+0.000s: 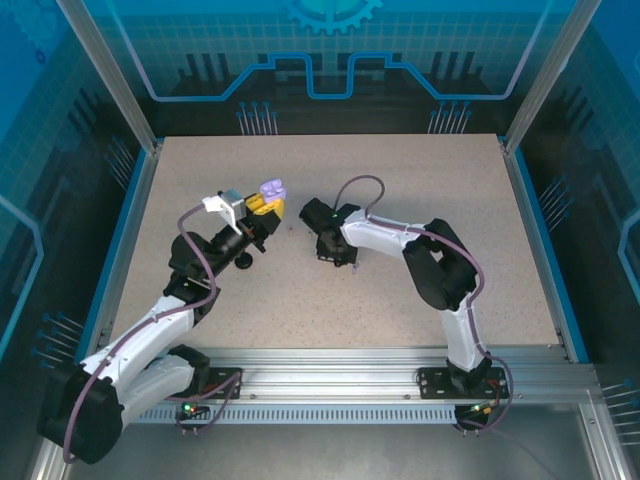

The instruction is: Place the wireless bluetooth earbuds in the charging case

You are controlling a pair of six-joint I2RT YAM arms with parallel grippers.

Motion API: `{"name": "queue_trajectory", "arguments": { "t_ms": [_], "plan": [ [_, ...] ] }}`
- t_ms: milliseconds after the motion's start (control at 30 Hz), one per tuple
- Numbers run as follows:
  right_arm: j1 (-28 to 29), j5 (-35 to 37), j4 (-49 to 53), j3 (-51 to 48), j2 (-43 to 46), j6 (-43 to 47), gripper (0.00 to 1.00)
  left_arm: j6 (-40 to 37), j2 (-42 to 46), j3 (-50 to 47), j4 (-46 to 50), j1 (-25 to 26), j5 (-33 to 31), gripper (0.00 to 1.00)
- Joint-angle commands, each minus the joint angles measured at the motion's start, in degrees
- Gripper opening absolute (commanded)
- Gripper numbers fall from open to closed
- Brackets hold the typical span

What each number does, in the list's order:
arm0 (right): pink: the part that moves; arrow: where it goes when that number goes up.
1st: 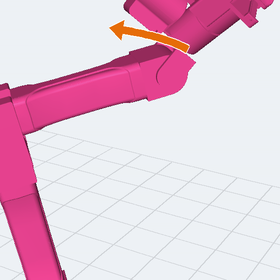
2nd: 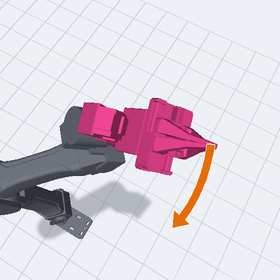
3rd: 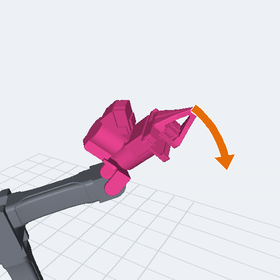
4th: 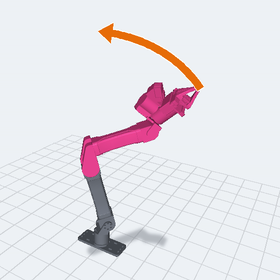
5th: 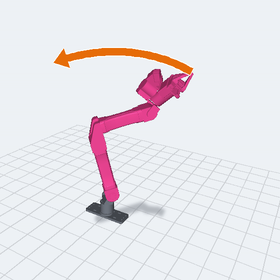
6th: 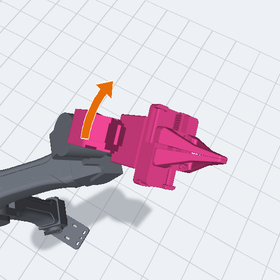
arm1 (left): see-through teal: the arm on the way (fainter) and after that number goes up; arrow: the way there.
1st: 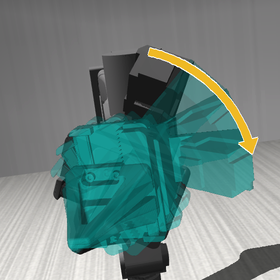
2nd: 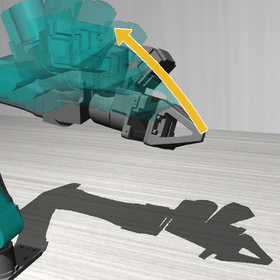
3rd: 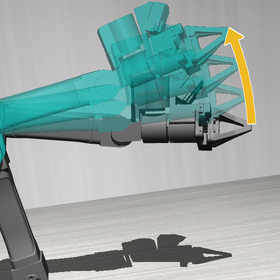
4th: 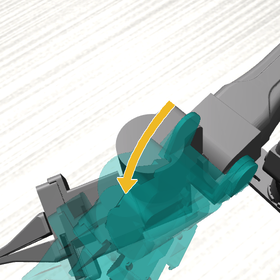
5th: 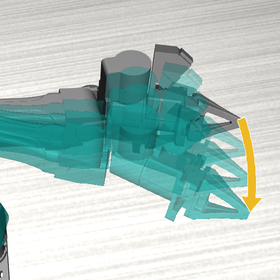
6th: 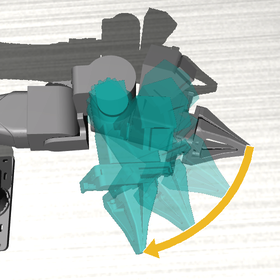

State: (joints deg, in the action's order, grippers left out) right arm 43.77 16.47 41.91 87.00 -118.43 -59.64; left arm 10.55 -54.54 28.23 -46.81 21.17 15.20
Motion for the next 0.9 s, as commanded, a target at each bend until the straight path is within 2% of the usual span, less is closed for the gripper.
{"name": "queue_trajectory", "arguments": {
  "t_ms": [0, 233, 567, 867],
  "plan": [
    [-0.3, 2.4, -0.3, -0.4, 5.3, 1.1, 0.19, 0.3, 1.0, -0.2, -1.5, 0.4, 0.1, 0.0],
    [-0.9, 3.8, 0.1, 1.8, 12.5, 4.9, 0.19, -0.5, 0.6, -0.7, -3.5, 1.0, 0.4, 0.0],
    [-1.8, 5.5, 2.7, 12.6, 20.8, 13.3, 0.19, -3.2, -1.8, -3.1, -10.3, 1.7, 1.1, 0.0],
    [-2.0, 2.8, -2.8, 15.4, 28.2, 20.3, 0.19, -9.9, -7.8, -4.0, -19.0, 3.4, 1.5, 0.0]
  ]
}}
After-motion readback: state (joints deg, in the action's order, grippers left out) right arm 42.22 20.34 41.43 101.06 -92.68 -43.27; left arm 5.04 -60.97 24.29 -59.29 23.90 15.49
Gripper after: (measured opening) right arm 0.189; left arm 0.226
